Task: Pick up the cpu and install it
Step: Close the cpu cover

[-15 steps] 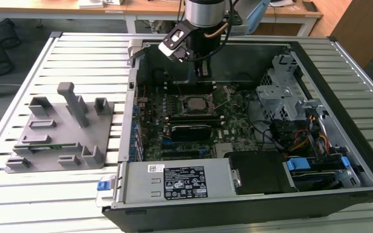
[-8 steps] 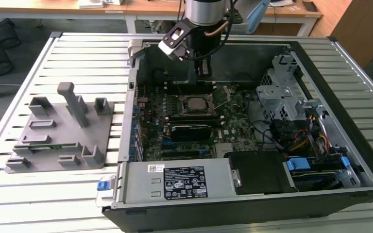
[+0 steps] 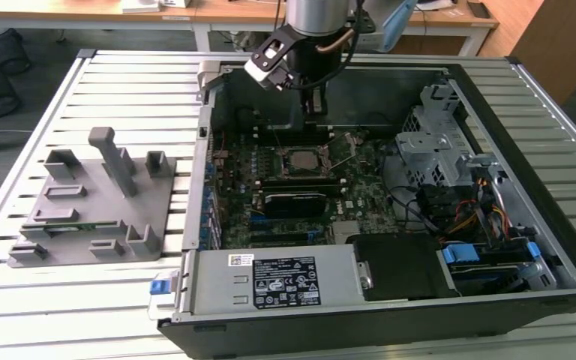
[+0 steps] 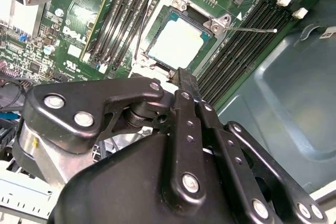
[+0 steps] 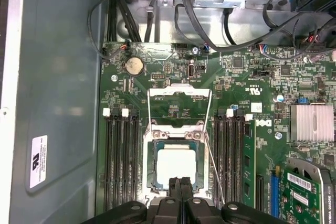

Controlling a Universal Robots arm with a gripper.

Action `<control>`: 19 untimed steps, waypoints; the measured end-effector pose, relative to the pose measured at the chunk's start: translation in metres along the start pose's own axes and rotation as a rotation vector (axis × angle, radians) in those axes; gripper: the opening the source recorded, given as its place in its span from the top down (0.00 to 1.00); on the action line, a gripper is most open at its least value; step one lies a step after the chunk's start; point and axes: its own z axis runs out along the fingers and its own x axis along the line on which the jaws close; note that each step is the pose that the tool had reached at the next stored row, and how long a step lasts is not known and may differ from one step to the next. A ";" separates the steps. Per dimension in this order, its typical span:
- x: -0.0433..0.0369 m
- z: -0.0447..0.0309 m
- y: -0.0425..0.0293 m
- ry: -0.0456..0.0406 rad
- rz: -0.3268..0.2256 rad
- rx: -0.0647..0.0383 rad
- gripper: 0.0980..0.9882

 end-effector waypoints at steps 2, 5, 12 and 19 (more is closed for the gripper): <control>0.0000 -0.0024 0.0001 -0.0001 0.000 0.000 0.99; 0.0000 -0.0048 0.0002 0.0000 0.000 0.000 0.99; 0.0002 -0.0047 0.0044 -0.0001 0.000 0.000 0.99; 0.0006 -0.0044 0.0089 -0.0001 0.000 0.000 0.99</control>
